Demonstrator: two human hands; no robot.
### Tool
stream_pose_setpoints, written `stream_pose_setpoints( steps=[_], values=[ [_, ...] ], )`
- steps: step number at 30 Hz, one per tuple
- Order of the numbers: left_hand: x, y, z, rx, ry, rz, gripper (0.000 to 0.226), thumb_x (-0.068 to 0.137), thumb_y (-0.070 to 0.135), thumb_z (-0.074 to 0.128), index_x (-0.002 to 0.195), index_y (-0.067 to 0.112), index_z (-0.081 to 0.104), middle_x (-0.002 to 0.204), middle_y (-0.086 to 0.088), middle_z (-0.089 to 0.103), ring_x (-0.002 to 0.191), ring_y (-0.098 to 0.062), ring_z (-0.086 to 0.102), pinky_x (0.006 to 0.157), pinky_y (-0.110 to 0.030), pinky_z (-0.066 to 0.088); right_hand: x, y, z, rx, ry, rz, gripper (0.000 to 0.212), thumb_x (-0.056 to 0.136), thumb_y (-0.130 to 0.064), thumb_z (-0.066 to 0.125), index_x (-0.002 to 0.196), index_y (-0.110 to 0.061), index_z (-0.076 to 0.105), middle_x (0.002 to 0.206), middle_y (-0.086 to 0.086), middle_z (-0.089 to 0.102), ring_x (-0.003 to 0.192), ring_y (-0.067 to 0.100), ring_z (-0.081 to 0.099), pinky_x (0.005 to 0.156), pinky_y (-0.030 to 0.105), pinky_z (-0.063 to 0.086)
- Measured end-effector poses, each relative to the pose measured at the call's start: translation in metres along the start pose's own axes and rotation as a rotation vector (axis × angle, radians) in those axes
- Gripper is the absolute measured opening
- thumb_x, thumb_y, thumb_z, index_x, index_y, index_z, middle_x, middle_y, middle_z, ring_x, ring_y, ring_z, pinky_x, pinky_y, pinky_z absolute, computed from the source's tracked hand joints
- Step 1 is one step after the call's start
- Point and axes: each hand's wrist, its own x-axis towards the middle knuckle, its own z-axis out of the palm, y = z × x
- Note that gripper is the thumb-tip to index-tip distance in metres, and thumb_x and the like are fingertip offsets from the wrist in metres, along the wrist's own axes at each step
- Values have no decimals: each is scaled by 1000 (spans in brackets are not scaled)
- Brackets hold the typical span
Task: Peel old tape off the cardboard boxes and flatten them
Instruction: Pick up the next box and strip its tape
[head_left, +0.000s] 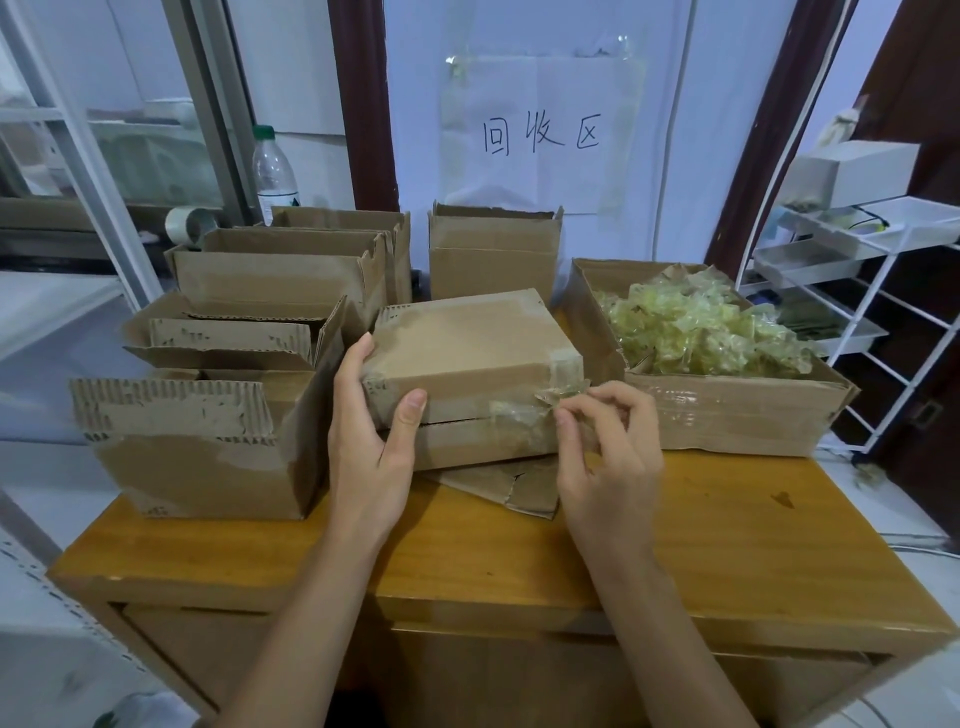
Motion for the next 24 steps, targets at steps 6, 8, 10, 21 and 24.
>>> stream_pose_setpoints(
  steps=[6, 8, 10, 21, 24],
  values=[
    [-4, 5, 0, 12, 58, 121, 68, 101, 43, 59, 161, 26, 31, 158, 11, 39, 146, -5, 38, 115, -31, 43, 1, -5, -2, 43, 40, 43, 8, 101, -8, 59, 99, -2, 66, 119, 11, 65, 120, 13, 60, 93, 26, 55],
    [-4, 4, -3, 58, 42, 180, 72, 100, 41, 61, 162, 26, 27, 163, 6, 34, 150, -11, 35, 118, -45, 42, 3, -5, -2, 41, 71, 46, 12, 101, -11, 58, 100, -3, 67, 110, 4, 67, 107, 16, 65, 86, 24, 55],
    [-4, 3, -6, 175, -5, 254, 85, 94, 42, 70, 163, 28, 23, 169, 0, 21, 156, -17, 23, 123, -53, 35, 3, -3, -1, 33, 87, 47, 10, 100, -8, 60, 101, -3, 67, 104, 0, 67, 98, 9, 62, 84, 16, 51],
    [4, -4, -11, 868, -112, 530, 127, 59, 59, 94, 161, 21, 29, 172, -15, 12, 160, -41, 5, 126, -64, 9, 3, 0, 6, 37, 74, 107, 11, 96, 4, 58, 100, -4, 66, 78, -4, 58, 66, 10, 50, 58, 11, 38],
    [7, 0, -2, 952, -124, 611, 128, 60, 60, 93, 163, 26, 25, 171, -15, 17, 158, -43, 9, 124, -67, 4, 4, 1, 5, 55, 72, 147, 12, 97, 5, 58, 100, -5, 65, 74, -4, 58, 64, 12, 52, 55, 10, 37]
  ],
)
